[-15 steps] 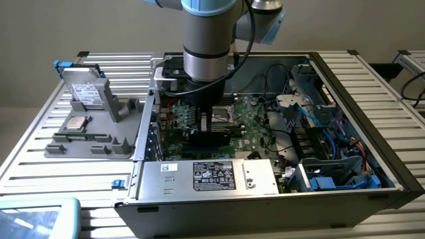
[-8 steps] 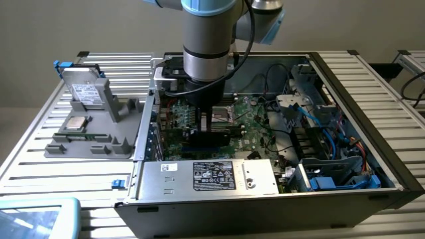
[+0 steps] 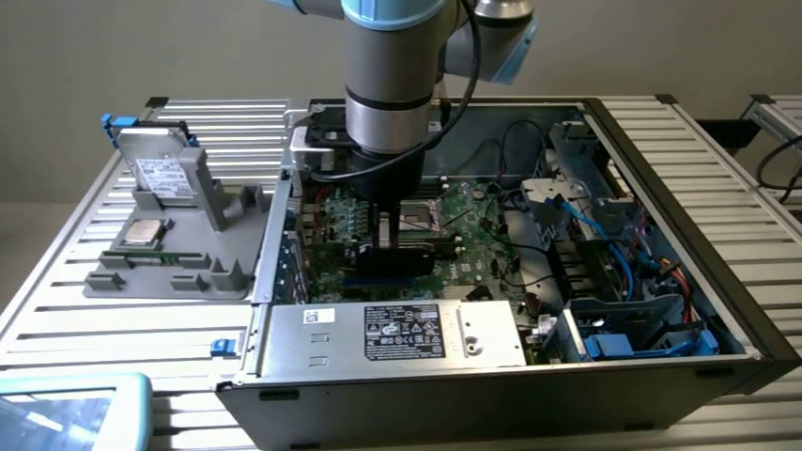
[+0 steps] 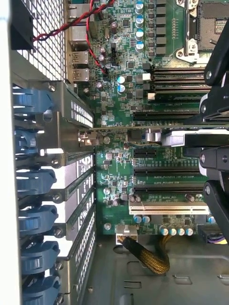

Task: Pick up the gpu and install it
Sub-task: 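Insert the gpu into the slot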

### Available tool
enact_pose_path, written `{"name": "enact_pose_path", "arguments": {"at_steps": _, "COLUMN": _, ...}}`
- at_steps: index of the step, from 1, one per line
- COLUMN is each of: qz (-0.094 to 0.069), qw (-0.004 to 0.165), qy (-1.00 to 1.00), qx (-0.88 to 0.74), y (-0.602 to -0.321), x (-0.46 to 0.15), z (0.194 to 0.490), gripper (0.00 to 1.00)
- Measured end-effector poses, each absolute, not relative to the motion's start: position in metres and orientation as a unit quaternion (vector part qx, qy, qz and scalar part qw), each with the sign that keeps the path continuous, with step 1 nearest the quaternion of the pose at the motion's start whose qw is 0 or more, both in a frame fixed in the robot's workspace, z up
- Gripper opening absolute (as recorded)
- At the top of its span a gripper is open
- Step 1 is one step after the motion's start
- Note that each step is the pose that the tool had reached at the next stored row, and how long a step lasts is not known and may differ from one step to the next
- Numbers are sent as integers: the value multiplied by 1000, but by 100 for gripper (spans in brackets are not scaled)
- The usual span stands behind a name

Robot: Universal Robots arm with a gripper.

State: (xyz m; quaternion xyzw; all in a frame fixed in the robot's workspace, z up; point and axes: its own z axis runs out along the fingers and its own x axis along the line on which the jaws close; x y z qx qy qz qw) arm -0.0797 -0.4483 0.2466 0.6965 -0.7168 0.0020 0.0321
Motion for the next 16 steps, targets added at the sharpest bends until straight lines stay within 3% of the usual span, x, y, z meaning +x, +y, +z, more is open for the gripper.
{"name": "enact_pose_path", "arguments": {"at_steps": 16, "qz": 3, "qw": 31, "qy": -717, "qx": 697, "y": -448, "x": -83, "z": 245, "gripper": 27}}
